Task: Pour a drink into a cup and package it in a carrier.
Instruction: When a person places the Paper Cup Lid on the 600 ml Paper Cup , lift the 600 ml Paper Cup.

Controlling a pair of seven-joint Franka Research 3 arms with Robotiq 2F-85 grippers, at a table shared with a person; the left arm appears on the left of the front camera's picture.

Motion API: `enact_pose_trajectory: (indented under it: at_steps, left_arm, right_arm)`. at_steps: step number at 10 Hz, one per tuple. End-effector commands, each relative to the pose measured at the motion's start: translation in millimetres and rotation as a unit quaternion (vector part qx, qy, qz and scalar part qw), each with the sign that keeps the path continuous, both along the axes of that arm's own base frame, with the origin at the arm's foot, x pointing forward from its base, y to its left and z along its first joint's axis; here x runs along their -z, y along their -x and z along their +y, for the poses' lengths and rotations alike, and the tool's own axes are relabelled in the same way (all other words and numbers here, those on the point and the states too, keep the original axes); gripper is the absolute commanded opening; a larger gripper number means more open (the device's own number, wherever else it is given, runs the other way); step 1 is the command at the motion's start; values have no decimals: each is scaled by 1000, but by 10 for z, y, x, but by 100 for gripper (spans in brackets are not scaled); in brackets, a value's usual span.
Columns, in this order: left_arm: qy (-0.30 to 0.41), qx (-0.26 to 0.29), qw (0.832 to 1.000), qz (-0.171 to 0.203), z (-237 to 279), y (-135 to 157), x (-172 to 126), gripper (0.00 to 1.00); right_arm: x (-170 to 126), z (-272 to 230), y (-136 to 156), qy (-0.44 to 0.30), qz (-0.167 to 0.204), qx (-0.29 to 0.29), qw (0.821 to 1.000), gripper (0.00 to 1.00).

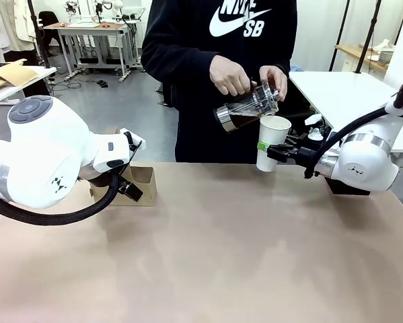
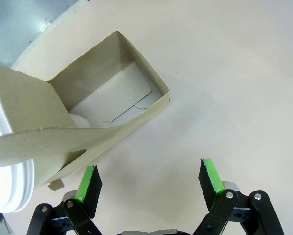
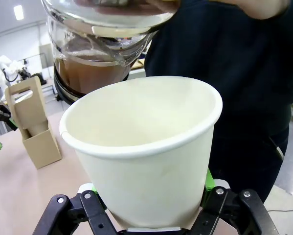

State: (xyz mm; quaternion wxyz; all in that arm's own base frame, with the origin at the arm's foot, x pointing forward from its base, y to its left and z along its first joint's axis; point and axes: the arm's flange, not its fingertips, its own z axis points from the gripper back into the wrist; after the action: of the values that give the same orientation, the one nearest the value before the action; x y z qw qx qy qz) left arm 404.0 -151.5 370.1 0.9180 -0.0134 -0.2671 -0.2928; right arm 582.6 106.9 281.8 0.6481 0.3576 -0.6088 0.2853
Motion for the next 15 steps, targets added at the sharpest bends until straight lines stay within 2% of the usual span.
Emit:
enact_pose_trajectory:
  at_steps: [1, 15]
  left_arm:
    - [1, 0, 1000, 0, 1, 2, -2, 100]
    - [1, 0, 1000, 0, 1, 2, -2, 100]
  right_arm:
    - [-42, 20, 10, 2, 1, 3, 1000, 80]
    - [-42, 20, 10, 2, 1, 3, 1000, 80]
